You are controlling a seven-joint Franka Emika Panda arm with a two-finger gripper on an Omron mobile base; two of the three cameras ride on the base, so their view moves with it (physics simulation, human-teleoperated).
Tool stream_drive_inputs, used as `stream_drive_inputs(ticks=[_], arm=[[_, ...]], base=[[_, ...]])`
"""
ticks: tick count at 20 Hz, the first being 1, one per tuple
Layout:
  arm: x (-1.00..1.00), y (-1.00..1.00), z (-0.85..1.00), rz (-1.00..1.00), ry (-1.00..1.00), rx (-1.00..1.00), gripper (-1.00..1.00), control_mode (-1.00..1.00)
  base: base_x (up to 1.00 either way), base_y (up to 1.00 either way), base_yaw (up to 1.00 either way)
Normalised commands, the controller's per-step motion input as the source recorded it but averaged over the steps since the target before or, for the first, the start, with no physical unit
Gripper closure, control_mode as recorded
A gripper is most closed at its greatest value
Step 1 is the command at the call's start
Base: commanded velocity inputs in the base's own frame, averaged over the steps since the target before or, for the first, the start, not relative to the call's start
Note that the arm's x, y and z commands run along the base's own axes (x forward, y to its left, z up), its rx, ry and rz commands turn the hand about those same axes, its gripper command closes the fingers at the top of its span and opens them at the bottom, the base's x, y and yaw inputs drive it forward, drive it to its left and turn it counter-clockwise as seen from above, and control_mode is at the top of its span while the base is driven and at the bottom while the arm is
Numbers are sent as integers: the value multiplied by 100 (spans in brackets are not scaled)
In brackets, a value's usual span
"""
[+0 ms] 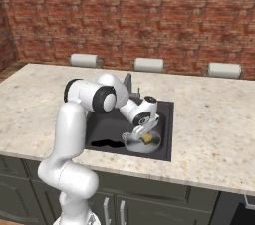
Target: Pick the pan and sponge and place them into the sink. Then turn on the water.
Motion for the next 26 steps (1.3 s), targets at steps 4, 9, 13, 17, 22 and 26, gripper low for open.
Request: stream_drive_inputs(ticks=[4,9,13,17,22,26], arm=[[-6,0,23,0,-5,0,-100,-100],[-8,0,59,0,-3,0,-100,-100],[-17,0,63,0,-3,0,-100,-100],[-24,0,61,0,-4,0,-100,-100],[-37,0,75,0,-9,8,-100,-100],[-39,-14,57,5,-17,30,-100,-100]], base=[[0,0,0],[0,0,0],[0,0,0],[0,0,0],[0,0,0],[0,0,0]])
